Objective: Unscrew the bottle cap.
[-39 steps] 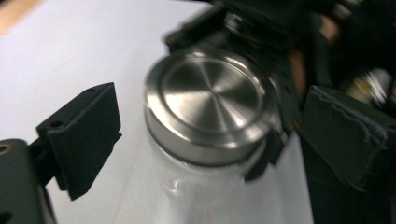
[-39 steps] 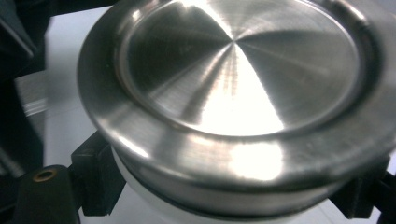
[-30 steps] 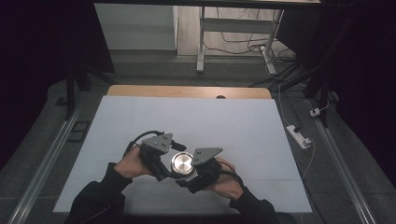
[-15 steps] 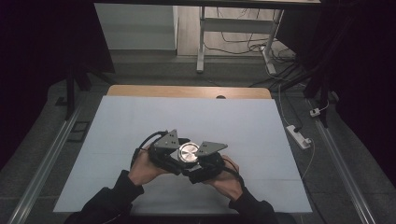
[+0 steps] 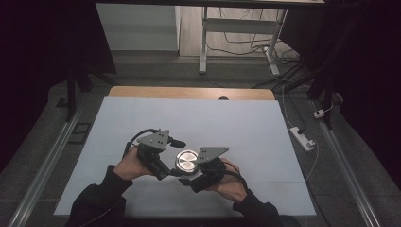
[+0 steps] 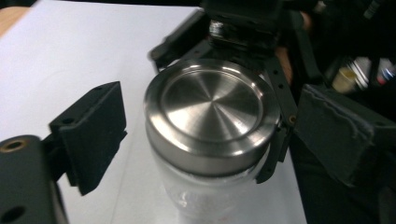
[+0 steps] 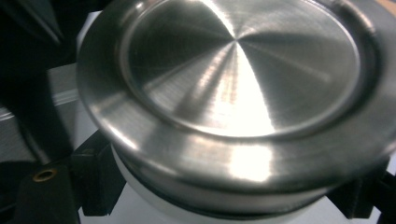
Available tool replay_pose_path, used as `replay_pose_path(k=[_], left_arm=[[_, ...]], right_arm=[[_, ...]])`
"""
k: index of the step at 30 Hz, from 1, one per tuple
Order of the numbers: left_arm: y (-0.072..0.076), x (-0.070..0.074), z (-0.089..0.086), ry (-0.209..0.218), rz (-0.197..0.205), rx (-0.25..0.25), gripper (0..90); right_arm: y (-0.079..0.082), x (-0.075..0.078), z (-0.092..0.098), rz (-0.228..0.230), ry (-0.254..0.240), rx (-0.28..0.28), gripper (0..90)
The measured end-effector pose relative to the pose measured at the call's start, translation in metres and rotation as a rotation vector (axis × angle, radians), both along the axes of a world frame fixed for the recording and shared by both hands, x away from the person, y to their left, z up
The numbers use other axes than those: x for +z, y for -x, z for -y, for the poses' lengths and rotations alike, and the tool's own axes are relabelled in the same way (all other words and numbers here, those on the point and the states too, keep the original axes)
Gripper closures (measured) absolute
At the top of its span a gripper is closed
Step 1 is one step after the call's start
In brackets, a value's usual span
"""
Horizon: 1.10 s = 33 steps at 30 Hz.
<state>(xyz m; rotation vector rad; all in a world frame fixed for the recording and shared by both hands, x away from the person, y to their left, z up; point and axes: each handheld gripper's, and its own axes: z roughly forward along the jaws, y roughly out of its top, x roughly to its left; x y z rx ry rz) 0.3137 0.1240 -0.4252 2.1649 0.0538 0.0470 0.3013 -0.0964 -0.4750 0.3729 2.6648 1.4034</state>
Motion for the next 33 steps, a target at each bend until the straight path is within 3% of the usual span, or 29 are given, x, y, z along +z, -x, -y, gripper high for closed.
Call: replay_pose_path(k=[4,7,10,15,17,18,20,22,24,29,33], left_arm=[[0.002,-0.005,0.007,-0.033,0.006,-0.032,13.0],[0.003,-0.006,0.009,-0.017,0.019,-0.032,19.6],[0.004,-0.007,0.013,-0.024,0.029,0.038,20.5],[0.007,-0.01,0.026,-0.002,0.033,0.243,20.5],[0.007,-0.012,0.032,0.005,0.031,0.296,20.2],[0.006,-0.011,0.032,0.015,0.02,0.293,19.3],[0.003,-0.008,0.028,0.04,0.002,0.283,9.1],[0.001,-0.003,0.018,0.06,-0.002,0.262,8.2],[-0.002,0.0,0.008,0.077,-0.032,0.202,8.0],[-0.001,0.0,-0.001,0.035,-0.023,0.052,9.7],[0.001,-0.004,0.008,-0.006,-0.017,0.005,12.7]], right_arm=[[0.004,0.0,-0.003,0.005,0.011,0.057,14.8],[0.005,0.0,-0.004,0.015,0.025,0.063,14.9],[0.003,-0.001,-0.003,0.017,0.028,0.026,14.8],[-0.005,-0.002,0.002,0.02,0.028,-0.107,14.9],[-0.007,-0.002,0.004,0.021,0.028,-0.16,14.8],[-0.008,-0.002,0.005,0.021,0.026,-0.176,14.8],[-0.008,-0.002,0.006,0.018,0.013,-0.178,14.8],[-0.007,0.0,0.006,0.021,0.006,-0.162,14.8],[-0.006,0.001,0.006,0.019,0.003,-0.136,14.8],[-0.002,0.0,0.002,0.01,0.016,-0.047,14.9],[0.002,-0.001,-0.003,0.009,0.025,0.007,14.8]])
